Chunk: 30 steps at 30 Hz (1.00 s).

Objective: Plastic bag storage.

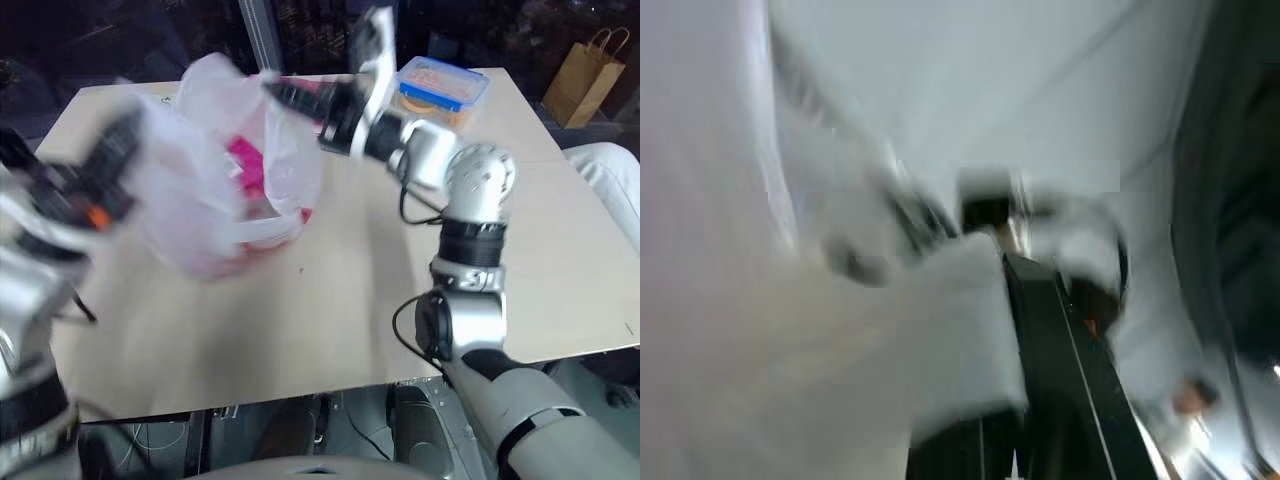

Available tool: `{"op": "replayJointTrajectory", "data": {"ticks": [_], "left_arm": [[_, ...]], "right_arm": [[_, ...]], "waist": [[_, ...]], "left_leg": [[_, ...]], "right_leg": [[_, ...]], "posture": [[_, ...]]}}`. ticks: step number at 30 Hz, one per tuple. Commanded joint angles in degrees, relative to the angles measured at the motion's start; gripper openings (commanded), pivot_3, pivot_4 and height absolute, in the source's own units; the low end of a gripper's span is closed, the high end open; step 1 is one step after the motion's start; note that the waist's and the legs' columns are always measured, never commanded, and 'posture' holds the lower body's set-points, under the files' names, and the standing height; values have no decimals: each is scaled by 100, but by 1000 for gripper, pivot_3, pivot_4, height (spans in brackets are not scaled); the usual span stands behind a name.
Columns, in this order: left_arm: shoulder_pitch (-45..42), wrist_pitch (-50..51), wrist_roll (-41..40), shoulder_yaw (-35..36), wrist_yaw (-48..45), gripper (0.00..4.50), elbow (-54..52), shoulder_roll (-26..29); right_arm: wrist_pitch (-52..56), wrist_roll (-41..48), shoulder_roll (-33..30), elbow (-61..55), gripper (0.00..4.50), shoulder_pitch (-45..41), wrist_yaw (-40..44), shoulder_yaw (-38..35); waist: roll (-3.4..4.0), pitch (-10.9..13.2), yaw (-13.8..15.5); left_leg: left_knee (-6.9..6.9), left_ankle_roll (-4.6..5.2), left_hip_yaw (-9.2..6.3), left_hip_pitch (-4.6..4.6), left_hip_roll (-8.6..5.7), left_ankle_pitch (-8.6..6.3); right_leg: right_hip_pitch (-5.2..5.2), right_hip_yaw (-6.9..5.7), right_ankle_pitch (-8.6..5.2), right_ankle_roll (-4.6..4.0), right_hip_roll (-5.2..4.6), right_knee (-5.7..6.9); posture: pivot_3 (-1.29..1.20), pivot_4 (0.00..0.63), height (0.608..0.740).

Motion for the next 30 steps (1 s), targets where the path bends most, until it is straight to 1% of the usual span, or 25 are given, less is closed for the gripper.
{"op": "replayJointTrajectory", "data": {"ticks": [1,2,3,5,7,8,11,14,17,20,22,23,25,27,28,29,30], "left_arm": [[-1684,459,-82,658,766,0,1204,441],[-2066,445,-82,722,952,0,1595,578],[-2386,423,-82,707,1064,0,2011,756],[-2817,465,-63,439,944,0,2593,1137],[-3134,520,-20,225,791,0,2923,1289],[-3312,575,96,71,716,0,3100,1311],[-3683,876,505,-451,341,0,3407,1264],[-3816,1050,739,-676,144,0,3644,1154],[-3620,1213,1277,-953,-142,0,3670,1070],[-3056,1276,2185,-1424,-574,0,3109,992],[-2456,1217,2728,-1713,-727,0,2513,823],[-2079,856,3176,-1834,-856,0,2072,637],[-1586,428,3760,-1954,-1034,0,1504,359],[-814,416,4387,-2451,-1225,0,731,288],[-501,347,4743,-2692,-1337,0,452,301],[-203,124,5206,-2951,-1503,0,206,332],[47,-98,5538,-3065,-1624,0,60,304]], "right_arm": [[-348,578,-335,474,13,-678,-47,-546],[-425,605,-425,601,13,-820,-65,-607],[-514,649,-534,743,13,-968,-91,-681],[-648,729,-790,1021,13,-1234,-129,-827],[-713,778,-995,1188,13,-1371,-122,-871],[-736,794,-1120,1233,13,-1418,-118,-896],[-730,859,-1565,1239,13,-1501,-199,-1016],[-610,991,-1930,982,13,-1422,-372,-1063],[-377,1164,-2227,548,13,-1053,-808,-1146],[-137,1068,-2431,-377,13,-73,-997,-857],[-72,873,-2602,-1258,13,868,-1004,-516],[-100,778,-2679,-1729,13,1386,-957,-339],[-226,654,-2778,-2326,13,2076,-876,-108],[-496,273,-3000,-3170,13,3128,-609,313],[-689,-65,-3206,-3484,13,3566,-474,593],[-949,-497,-3444,-3743,269,3970,-365,903],[-1183,-760,-3583,-3916,560,4291,-222,1075]], "waist": [[-11,5,-17],[-10,5,-41],[-11,7,-59],[-10,7,-101],[-10,6,-115],[-10,6,-117],[-11,6,-105],[-9,8,-108],[-10,8,-107],[-12,4,-106],[-9,3,-106],[-6,3,-104],[-2,4,-104],[-3,5,-119],[-3,5,-120],[-1,4,-118],[-1,1,-112]], "left_leg": [[1,0,0,-3,-1,0],[-6,0,2,-4,-1,0],[-4,0,9,2,-7,0],[-18,-1,10,-11,-7,0],[-36,-3,16,-27,-8,0],[-38,-4,16,-35,-8,1],[-31,-28,13,-102,-12,14],[-33,-28,17,-106,-34,15],[-37,-28,16,-107,-40,15],[-40,-28,16,-102,-40,14],[-45,-27,22,-97,-40,14],[-43,-27,28,-98,-40,15],[-44,-27,39,-95,-41,15],[-36,-28,51,-99,-39,15],[-37,-27,52,-96,-38,14],[-36,-25,55,-90,-38,13],[-37,-25,57,-90,-39,13]], "right_leg": [[1,-1,1,0,0,-1],[-1,2,2,2,0,-12],[1,11,1,-1,-8,4],[-10,10,3,-1,-10,-2],[-30,11,3,-1,-15,1],[-37,9,3,-1,-17,-1],[-94,-4,4,-1,-28,4],[-93,-4,4,1,-52,0],[-94,-5,3,2,-59,-3],[-91,-5,0,5,-60,-1],[-90,0,0,5,-62,1],[-92,3,0,5,-65,4],[-94,12,1,6,-69,4],[-106,24,1,7,-67,1],[-106,27,1,7,-65,1],[-104,30,-1,7,-65,2],[-104,32,0,8,-64,0]], "posture": [[0,150,740],[0,150,740],[0,150,740],[0,150,740],[0,150,740],[0,150,740],[0,150,740],[0,150,740],[0,150,740],[0,150,740],[0,150,740],[0,150,740],[0,150,740],[0,150,740],[0,150,740],[0,150,740],[0,150,740]]}}
